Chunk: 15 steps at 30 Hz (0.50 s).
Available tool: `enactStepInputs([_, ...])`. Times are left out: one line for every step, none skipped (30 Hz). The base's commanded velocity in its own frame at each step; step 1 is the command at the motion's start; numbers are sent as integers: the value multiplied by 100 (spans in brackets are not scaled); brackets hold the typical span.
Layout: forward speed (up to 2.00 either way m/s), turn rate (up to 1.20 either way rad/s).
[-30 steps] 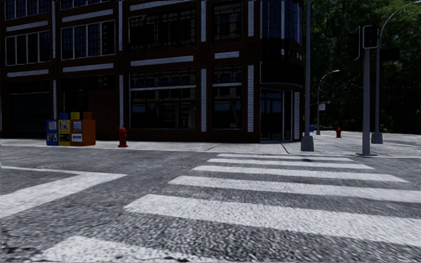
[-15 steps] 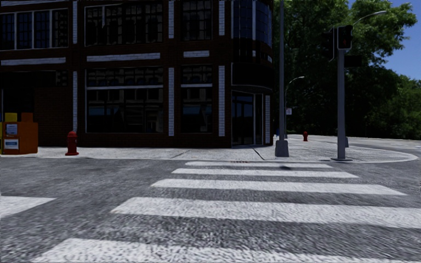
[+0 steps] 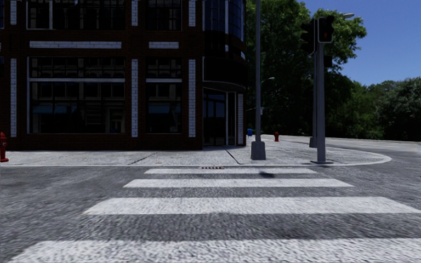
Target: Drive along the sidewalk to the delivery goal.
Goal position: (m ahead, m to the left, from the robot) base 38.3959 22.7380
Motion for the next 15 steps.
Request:
enactStepInputs([200,-38])
enactStepInputs([200,-27])
enactStepInputs([200,-21])
enactStepInputs([200,-21])
enactStepInputs([200,-19])
enactStepInputs([200,-19])
enactStepInputs([200,-19])
enactStepInputs([200,-18])
enactStepInputs([200,-18])
enactStepInputs([200,-17])
enactStepInputs([200,-10])
enactStepInputs([200,0])
enactStepInputs([200,0])
enactStepInputs([200,0])
enactStepInputs([200,0])
